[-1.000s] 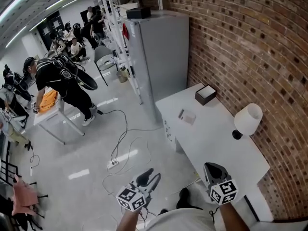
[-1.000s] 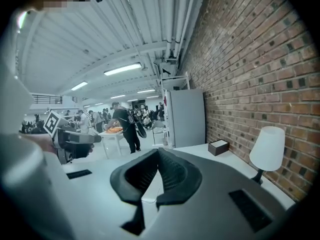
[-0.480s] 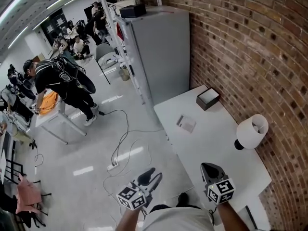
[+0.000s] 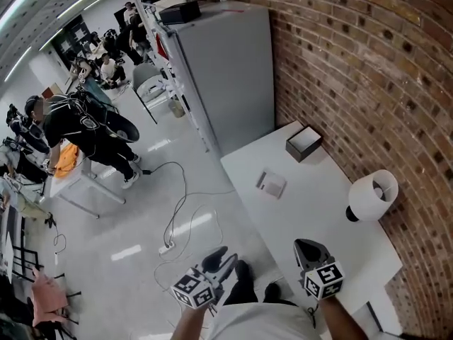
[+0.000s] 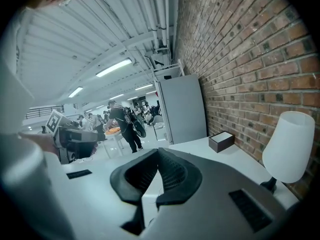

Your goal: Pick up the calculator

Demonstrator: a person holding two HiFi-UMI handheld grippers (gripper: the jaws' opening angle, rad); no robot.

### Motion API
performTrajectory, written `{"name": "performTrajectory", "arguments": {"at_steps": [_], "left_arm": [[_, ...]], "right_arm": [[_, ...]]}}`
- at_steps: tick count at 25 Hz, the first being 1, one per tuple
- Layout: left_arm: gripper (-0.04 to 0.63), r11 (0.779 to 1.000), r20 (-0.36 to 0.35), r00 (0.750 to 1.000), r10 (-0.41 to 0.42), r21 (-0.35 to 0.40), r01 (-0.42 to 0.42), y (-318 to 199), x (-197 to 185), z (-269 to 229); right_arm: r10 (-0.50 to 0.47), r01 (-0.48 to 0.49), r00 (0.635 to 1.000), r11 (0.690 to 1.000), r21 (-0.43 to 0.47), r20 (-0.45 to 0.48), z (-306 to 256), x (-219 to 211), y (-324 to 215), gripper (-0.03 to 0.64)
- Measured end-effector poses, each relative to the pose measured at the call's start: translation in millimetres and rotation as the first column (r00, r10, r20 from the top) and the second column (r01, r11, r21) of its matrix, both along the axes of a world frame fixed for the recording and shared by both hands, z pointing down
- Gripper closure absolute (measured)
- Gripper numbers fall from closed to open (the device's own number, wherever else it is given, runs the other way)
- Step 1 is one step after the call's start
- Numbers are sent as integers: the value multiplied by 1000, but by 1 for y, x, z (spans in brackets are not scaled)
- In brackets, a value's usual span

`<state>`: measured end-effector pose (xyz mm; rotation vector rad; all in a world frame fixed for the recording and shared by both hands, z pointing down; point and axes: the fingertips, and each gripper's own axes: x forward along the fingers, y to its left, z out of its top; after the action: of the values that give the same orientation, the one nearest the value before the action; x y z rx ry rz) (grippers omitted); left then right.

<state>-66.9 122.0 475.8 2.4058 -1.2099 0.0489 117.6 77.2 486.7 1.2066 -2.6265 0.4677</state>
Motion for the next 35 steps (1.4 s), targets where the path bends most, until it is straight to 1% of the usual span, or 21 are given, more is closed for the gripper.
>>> {"name": "performTrajectory", "arguments": {"at_steps": [3, 8, 15, 19, 23, 27, 31, 35], "left_arm": [[417, 1000, -16, 1000, 21, -6, -21, -25, -2, 6], [417, 996, -42, 996, 84, -16, -84, -76, -10, 17], [417, 983, -10, 984, 177, -49, -177, -163, -37, 38], [417, 966, 14, 969, 246, -87, -244, -209, -49, 60], [419, 943, 59, 944, 323, -108, -316, -248, -51, 89], [419, 917, 50, 922, 383, -141, -373, -278, -43, 113], [424, 892, 46, 906, 421, -199, -405, -302, -32, 146], [419, 873, 44, 901, 431, -271, -405, -319, -22, 187]], "right_arm": [[25, -25, 1000, 1000, -5, -16, 4, 1, -19, 606], [88, -88, 995, 996, -11, -39, 10, -8, -55, 606], [175, -178, 982, 984, -32, -69, 25, -28, -121, 606], [224, -229, 970, 972, -46, -99, 36, -39, -155, 606], [282, -291, 951, 955, -61, -123, 50, -45, -182, 604], [341, -355, 930, 931, -89, -140, 67, -47, -202, 606], [359, -381, 919, 915, -133, -163, 86, -49, -208, 604], [341, -377, 919, 906, -192, -199, 111, -47, -209, 604]]}}
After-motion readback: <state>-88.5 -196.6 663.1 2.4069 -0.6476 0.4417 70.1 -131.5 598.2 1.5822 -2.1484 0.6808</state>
